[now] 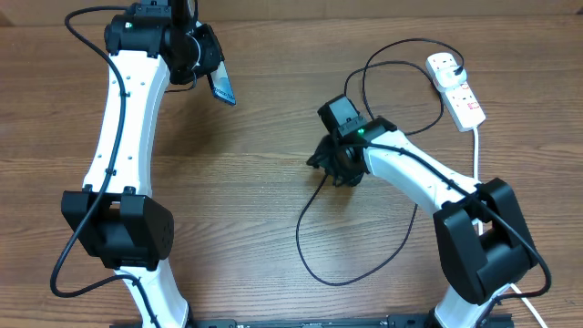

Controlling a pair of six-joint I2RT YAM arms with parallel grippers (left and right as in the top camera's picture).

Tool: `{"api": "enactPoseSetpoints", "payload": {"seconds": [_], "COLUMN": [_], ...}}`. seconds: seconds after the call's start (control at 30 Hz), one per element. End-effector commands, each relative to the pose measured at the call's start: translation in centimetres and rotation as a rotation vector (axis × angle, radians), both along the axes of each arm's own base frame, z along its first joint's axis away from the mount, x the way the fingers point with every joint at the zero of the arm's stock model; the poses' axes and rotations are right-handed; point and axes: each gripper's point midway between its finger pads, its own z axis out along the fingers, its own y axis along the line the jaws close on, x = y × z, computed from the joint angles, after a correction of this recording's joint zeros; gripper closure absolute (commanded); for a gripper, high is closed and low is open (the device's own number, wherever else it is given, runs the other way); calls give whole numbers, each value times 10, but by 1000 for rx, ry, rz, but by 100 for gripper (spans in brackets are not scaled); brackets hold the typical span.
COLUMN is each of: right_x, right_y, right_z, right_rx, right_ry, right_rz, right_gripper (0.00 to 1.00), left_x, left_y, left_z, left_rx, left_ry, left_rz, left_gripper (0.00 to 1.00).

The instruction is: Plug charger to phone and switch on socket

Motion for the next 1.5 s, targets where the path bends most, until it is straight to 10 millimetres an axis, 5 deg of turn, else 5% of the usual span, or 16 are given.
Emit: {"api": "enactPoseSetpoints", "payload": {"seconds": [0.0, 0.33, 0.7, 0.9, 1.47], "right_x": [0, 3, 16, 14, 20], "right_y": [-4, -18, -12, -13, -12], "right_z": [-2, 7, -14, -19, -23], "right_rx": [-9, -48, -77, -80, -87], "right_ry": [-12, 39, 157, 168, 138], "right_rz": [-1, 119, 159, 149, 137], "right_gripper": [46, 45, 46, 60, 68], "left_x": [2, 5, 6, 7, 9], "left_y": [0, 0, -1, -1, -4], "left_z": [-1, 1, 1, 2, 4], "left_rx": [15, 13, 13, 13, 5], "left_ry": [-8, -22, -27, -31, -44], "left_rz": [-17, -17, -20, -19, -26], "left_gripper": [96, 96, 96, 96, 96]}}
